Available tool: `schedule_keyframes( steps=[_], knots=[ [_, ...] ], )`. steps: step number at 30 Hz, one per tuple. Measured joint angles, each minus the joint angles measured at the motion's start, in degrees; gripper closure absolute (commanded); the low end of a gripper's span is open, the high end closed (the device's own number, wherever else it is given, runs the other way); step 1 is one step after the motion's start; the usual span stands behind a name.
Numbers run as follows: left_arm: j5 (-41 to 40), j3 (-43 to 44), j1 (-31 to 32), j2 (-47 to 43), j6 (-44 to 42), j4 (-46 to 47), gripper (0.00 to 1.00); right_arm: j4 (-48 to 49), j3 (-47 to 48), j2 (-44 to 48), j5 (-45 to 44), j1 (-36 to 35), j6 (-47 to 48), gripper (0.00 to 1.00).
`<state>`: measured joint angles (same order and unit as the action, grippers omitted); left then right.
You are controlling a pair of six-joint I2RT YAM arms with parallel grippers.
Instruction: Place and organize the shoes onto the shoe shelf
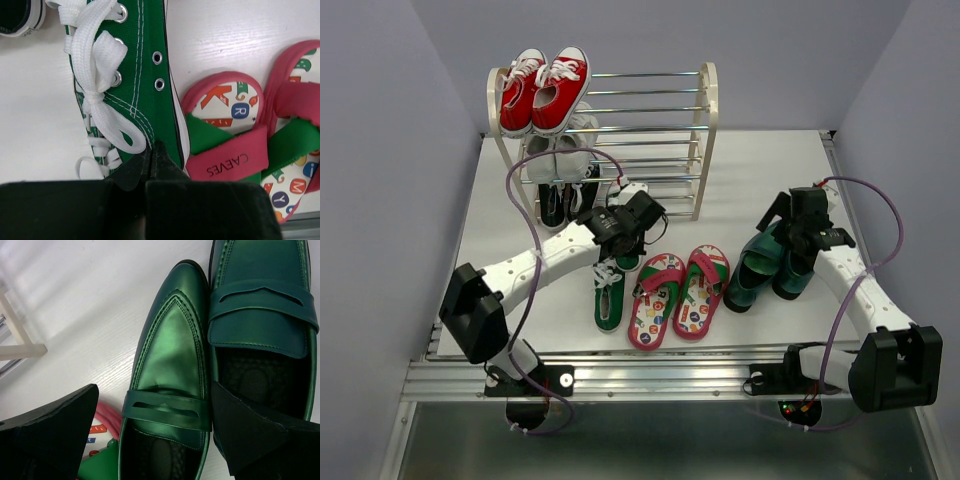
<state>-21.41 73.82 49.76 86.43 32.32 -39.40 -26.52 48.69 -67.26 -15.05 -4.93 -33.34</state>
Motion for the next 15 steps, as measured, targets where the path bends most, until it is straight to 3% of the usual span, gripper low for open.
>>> schedule_keyframes(
  steps=[15],
  knots=[
    [-3.1,3.6,-4.0,8.1,-9.2,7.8,1.0,0.0,0.0,-0.9,1.4,0.0,0.1,0.0]
  ],
)
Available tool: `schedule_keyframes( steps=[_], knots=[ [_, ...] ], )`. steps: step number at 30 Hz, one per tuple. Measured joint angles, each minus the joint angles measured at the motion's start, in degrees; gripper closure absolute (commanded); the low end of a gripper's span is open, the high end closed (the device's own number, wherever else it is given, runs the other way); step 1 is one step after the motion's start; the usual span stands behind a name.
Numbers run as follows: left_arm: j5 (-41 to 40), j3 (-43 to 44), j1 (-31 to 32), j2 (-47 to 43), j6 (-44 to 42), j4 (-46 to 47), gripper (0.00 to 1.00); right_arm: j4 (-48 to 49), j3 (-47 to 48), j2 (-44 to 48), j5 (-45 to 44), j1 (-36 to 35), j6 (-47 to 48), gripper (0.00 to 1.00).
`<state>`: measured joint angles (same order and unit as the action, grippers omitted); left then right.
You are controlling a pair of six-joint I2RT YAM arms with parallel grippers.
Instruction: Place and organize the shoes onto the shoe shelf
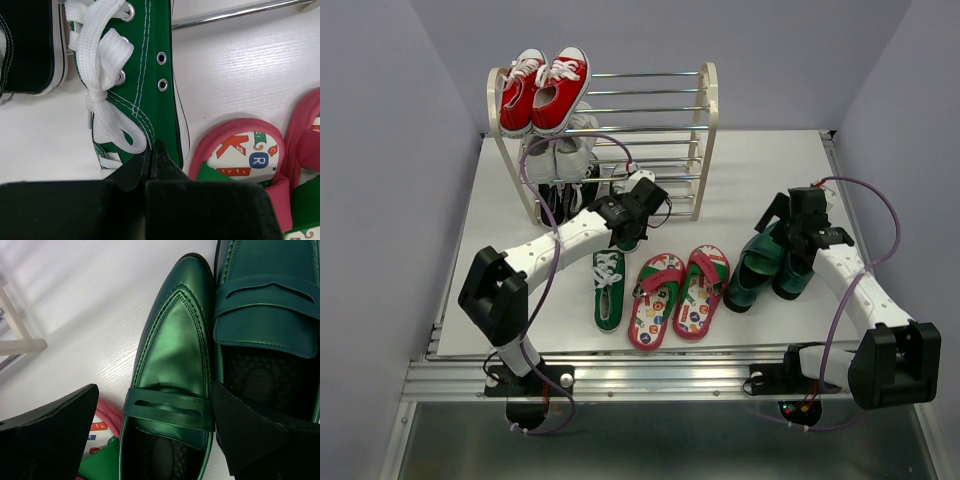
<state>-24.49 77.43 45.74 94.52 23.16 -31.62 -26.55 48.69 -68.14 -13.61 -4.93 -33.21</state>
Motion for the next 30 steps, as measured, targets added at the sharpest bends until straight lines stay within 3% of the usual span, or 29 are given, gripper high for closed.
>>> schedule_keyframes(
  steps=[10,30],
  knots=[
    [-0.4,4.6,-2.7,5.0,-5.6,2.8,1.0,0.0,0.0,0.0,0.4,0.0,0.1,0.0],
    [-2.2,5.2,-6.3,8.7,-11.9,9.3,1.0,0.0,0.0,-0.3,0.4,0.0,0.4,0.0]
  ],
)
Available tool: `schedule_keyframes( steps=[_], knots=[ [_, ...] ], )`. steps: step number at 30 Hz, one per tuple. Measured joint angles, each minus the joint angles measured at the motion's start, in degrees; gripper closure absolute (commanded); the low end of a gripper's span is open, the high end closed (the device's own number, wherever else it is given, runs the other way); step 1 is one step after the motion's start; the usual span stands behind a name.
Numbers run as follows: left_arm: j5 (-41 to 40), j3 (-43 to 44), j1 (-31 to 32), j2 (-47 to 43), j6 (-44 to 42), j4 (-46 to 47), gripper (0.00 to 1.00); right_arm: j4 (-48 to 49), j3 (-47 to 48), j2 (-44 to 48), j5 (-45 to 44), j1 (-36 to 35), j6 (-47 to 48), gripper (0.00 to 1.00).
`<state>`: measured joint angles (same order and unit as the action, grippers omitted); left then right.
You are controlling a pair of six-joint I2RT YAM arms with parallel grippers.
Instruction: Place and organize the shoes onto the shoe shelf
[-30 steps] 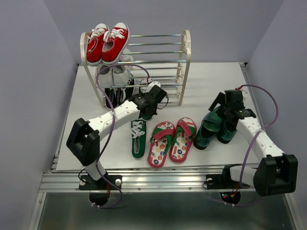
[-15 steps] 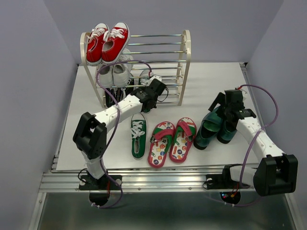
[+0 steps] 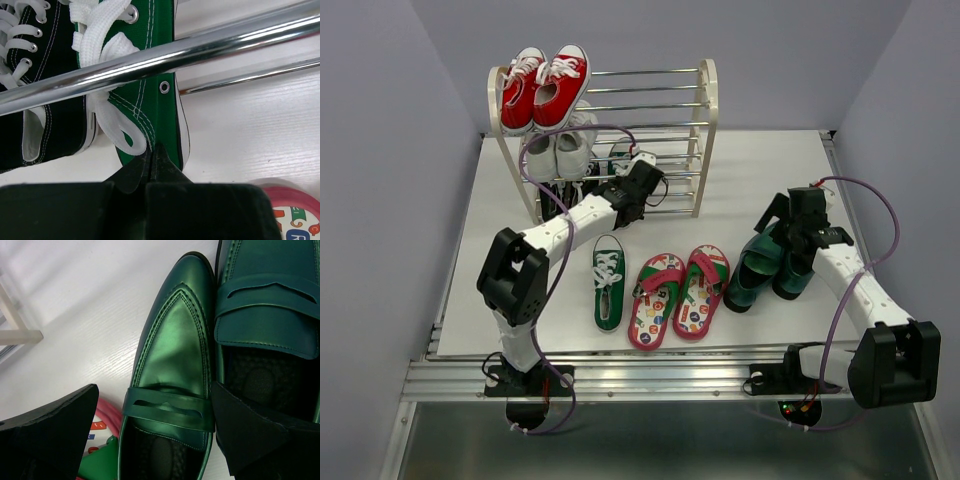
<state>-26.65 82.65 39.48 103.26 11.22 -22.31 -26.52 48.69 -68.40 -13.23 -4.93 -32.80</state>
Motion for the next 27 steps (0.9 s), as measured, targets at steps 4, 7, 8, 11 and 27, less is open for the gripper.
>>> schedule_keyframes(
  steps=[4,7,8,11,27],
  knots=[
    [-0.1,0.9,-0.6,1.1,-0.9,0.5,1.0,0.0,0.0,0.0,0.0,0.0,0.0,0.0],
    [-0.4,1.1,-0.7,1.6,-0.9,0.9,1.0,0.0,0.0,0.0,0.0,0.0,0.0,0.0],
    [-0.4,1.1,-0.7,1.7,-0.8,0.9,1.0,0.0,0.0,0.0,0.0,0.0,0.0,0.0],
    [-0.4,1.1,-0.7,1.9,-0.2,1.0,1.0,0.0,0.0,0.0,0.0,0.0,0.0,0.0],
    [-1.1,-0.4,-0.7,2.7,2.8,5.3,1.0,0.4,0.0,0.0,0.0,0.0,0.0,0.0]
  ],
)
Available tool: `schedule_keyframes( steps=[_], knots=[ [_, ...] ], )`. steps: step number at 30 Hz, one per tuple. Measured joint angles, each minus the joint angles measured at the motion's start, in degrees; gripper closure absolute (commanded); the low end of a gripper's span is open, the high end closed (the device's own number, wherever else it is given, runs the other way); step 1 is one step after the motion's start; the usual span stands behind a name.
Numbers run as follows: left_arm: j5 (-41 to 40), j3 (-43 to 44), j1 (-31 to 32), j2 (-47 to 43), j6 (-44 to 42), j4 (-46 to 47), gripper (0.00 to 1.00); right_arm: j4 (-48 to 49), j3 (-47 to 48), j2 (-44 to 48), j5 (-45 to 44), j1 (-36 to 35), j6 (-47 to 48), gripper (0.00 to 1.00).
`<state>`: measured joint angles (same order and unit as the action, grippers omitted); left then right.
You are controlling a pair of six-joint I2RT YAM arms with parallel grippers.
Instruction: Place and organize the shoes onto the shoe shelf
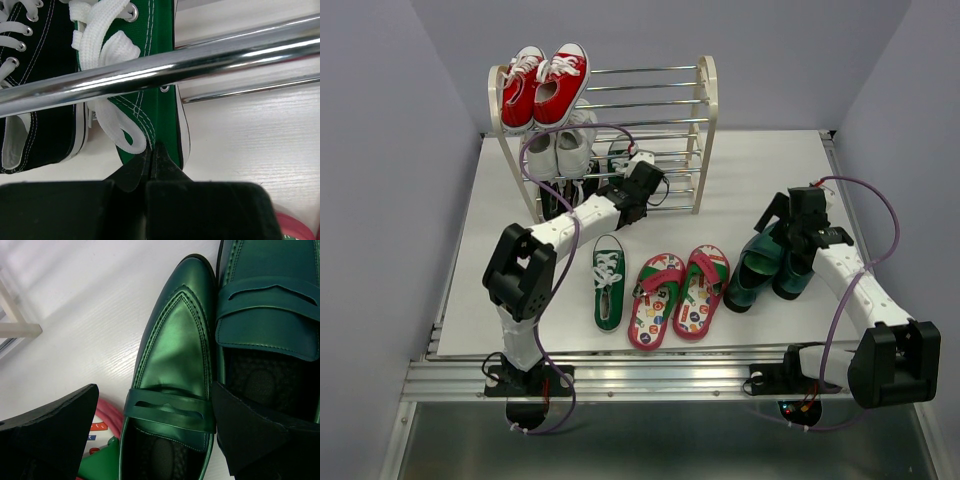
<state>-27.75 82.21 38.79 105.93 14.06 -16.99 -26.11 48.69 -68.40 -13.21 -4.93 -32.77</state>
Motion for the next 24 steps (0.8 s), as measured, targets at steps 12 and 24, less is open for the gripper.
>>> schedule_keyframes(
  steps=[12,24],
  knots=[
    [-3.2,-0.9,0.0,1.0,0.3,3.3,1.0,0.3,0.0,0.0,0.0,0.0,0.0,0.0],
    [-3.8,-2.8,-0.1,1.3,0.5,6.8,0.93,0.9,-0.1,0.0,0.1,0.0,0.1,0.0]
  ],
)
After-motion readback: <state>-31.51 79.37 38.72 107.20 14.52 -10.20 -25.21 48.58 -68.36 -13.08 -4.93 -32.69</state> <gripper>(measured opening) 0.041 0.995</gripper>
